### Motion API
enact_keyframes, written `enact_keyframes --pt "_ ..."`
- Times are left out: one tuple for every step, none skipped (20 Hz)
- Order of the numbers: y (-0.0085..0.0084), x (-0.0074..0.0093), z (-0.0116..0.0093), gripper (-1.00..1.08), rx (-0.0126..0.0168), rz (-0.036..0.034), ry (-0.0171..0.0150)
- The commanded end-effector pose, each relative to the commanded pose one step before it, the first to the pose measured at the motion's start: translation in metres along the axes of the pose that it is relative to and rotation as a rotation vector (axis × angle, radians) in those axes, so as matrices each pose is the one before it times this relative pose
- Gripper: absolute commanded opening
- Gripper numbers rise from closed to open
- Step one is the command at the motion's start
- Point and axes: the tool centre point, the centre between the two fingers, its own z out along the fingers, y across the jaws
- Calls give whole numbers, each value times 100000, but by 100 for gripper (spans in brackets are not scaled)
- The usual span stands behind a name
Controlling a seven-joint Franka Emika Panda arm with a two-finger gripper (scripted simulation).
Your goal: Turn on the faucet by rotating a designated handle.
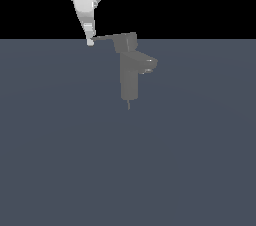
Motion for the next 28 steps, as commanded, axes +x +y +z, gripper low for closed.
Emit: enact_keyframes --pt "812 948 -77 -100 -199 620 71" --pt "298 248 -34 -100 60 -18 -30" --pt "278 247 -5 -100 0 0 0" --pt "279 249 -5 -100 0 0 0" --pt "314 254 -46 -100 85 -25 -42" --pt "283 252 -6 -100 0 0 0" --pt "285 254 -6 -100 0 0 0" --pt "320 260 -46 -100 86 -23 -40" --pt "289 258 -6 -100 0 0 0" --pt "291 259 -7 -100 0 0 0" --pt "316 264 -35 -100 62 -15 -27" --pt "295 263 -7 -100 0 0 0" --pt "320 268 -35 -100 62 -15 -27" --pt "298 267 -8 -100 0 0 0" --pt "300 268 -8 -100 0 0 0" --pt "335 276 -47 -100 89 -19 -36" --pt "303 272 -9 -100 0 0 0" --pt "305 274 -9 -100 0 0 0" --pt "331 280 -37 -100 64 -11 -23" --pt "309 278 -10 -100 0 0 0" --pt "335 285 -39 -100 65 -8 -21" --pt "312 283 -12 -100 0 0 0" --pt "339 291 -41 -100 67 -4 -17" --pt "0 0 0 -100 0 0 0" --pt "-336 -1168 573 -100 -1151 -1471 170" --pt "47 700 -36 -100 73 94 -9" --pt "40 686 -30 -100 60 77 -7" --pt "47 687 -36 -100 73 94 -9"
